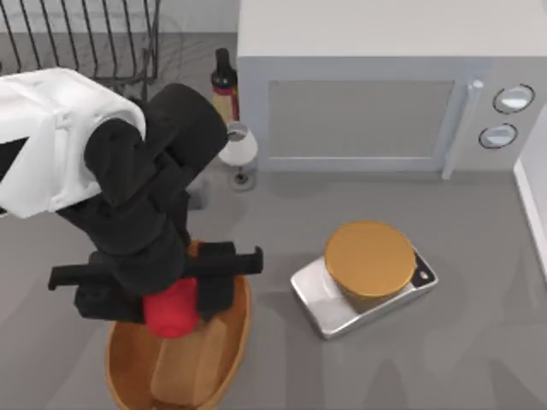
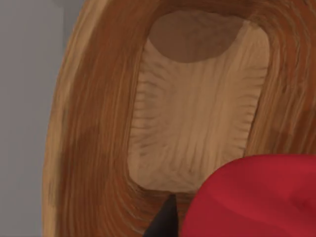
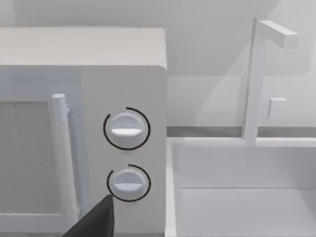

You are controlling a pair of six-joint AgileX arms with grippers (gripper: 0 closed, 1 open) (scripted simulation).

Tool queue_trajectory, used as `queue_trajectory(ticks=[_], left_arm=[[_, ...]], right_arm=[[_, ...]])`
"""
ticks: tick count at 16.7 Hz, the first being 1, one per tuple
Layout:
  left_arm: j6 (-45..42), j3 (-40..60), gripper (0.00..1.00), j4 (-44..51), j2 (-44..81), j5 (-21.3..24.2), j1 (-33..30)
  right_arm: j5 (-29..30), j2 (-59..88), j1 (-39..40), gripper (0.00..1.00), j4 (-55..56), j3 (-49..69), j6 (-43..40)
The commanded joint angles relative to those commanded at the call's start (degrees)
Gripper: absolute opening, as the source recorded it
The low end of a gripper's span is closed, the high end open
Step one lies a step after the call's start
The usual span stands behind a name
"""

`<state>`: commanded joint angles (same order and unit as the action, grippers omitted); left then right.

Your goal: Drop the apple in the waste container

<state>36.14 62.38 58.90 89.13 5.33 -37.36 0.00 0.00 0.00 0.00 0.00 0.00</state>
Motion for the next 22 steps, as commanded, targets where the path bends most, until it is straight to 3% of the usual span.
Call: queue_trajectory(ticks=[5,18,22], left_arm=[[0.1,-1.0,0.00,-1.0,0.1,-0.1,-0.1],[0.1,-1.0,0.98,-1.0,0.1,-0.1,-0.1],[0.1,-1.0,1.00,-1.0,0.1,-0.1,-0.1]], right_arm=[[0.0,0.0,0.0,1.00,0.0,0.0,0.0],[0.0,0.0,0.0,1.00,0.0,0.0,0.0],[0.0,0.0,0.0,1.00,0.0,0.0,0.0]])
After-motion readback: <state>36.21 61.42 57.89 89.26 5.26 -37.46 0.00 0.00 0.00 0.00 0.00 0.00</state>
